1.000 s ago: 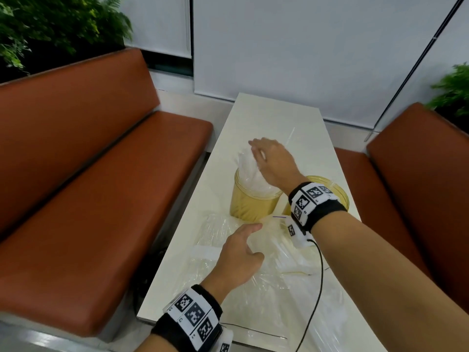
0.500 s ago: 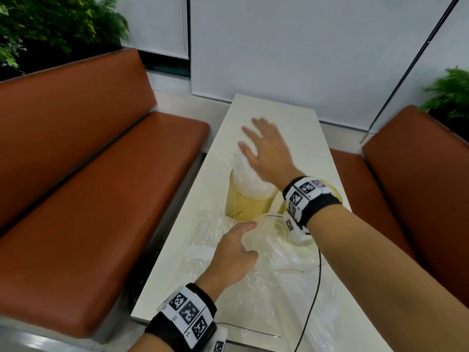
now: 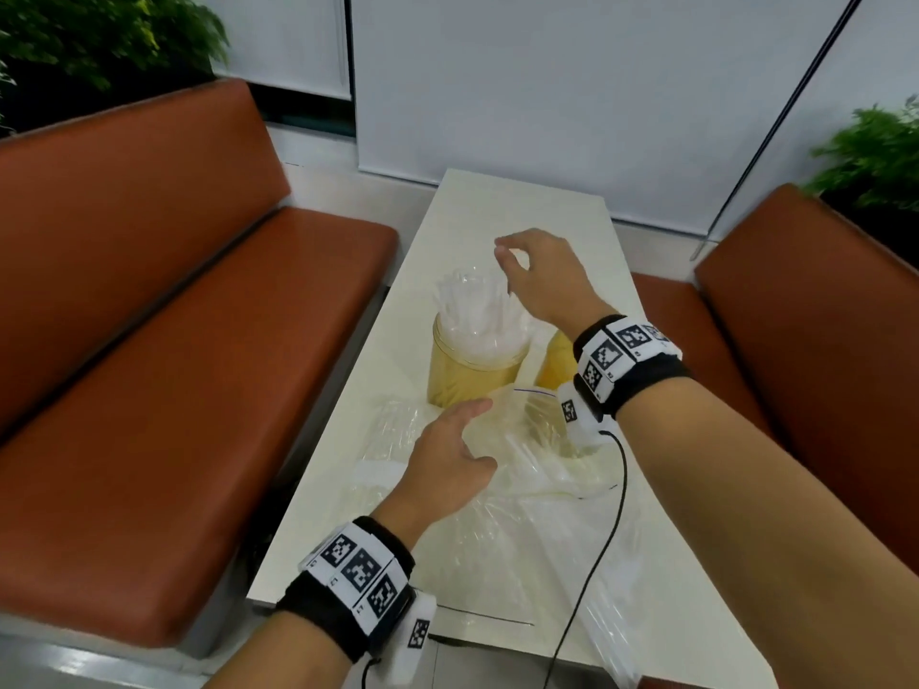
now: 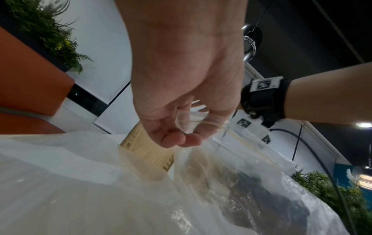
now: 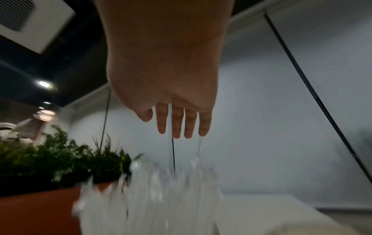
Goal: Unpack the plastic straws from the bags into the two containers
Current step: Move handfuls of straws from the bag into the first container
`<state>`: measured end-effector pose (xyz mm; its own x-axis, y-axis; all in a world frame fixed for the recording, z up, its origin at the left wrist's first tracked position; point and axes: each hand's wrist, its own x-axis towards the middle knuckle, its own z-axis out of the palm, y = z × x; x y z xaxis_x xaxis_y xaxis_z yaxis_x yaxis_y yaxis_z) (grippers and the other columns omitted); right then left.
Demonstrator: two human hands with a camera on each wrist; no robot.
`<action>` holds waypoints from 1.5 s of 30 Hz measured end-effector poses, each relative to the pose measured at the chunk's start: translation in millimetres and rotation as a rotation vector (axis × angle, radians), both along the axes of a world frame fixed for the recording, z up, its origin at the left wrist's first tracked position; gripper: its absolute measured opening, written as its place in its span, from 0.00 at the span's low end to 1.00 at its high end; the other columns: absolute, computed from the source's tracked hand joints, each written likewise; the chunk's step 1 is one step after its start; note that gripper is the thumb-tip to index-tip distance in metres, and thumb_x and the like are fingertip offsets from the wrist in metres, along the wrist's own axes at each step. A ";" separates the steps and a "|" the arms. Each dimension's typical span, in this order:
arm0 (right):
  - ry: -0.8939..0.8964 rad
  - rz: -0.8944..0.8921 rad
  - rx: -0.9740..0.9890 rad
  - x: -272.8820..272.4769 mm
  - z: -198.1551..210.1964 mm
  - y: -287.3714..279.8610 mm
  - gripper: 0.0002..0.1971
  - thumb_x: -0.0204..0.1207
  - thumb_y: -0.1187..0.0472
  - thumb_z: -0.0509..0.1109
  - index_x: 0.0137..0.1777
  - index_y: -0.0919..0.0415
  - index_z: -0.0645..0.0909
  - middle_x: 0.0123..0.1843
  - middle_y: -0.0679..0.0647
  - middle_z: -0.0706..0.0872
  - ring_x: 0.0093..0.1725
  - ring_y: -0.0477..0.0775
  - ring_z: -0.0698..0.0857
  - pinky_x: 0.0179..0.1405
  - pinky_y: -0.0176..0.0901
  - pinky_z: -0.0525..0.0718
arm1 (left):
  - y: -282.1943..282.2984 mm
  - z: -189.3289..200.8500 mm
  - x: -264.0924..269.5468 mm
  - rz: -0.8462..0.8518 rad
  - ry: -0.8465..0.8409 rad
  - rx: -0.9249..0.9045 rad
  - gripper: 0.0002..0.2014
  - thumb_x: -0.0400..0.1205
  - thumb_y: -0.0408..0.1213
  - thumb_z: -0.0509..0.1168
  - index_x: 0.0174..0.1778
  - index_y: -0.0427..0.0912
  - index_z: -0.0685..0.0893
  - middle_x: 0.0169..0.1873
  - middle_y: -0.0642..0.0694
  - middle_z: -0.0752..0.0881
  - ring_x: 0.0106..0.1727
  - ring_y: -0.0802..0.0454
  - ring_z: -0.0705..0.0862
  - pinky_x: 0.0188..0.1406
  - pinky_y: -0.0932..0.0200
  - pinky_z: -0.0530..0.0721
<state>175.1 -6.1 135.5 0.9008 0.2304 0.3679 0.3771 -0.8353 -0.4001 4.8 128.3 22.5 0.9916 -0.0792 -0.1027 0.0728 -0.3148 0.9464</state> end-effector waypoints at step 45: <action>0.926 -0.067 0.306 -160.7 -75.2 -100.8 0.12 0.75 0.61 0.74 0.42 0.73 0.87 0.42 0.57 0.91 0.44 0.50 0.89 0.57 0.47 0.86 | -50.7 32.6 -20.3 0.073 -0.527 -0.340 0.12 0.90 0.26 0.52 0.61 0.44 0.75 0.67 0.48 0.85 0.35 0.40 0.79 0.33 0.63 0.77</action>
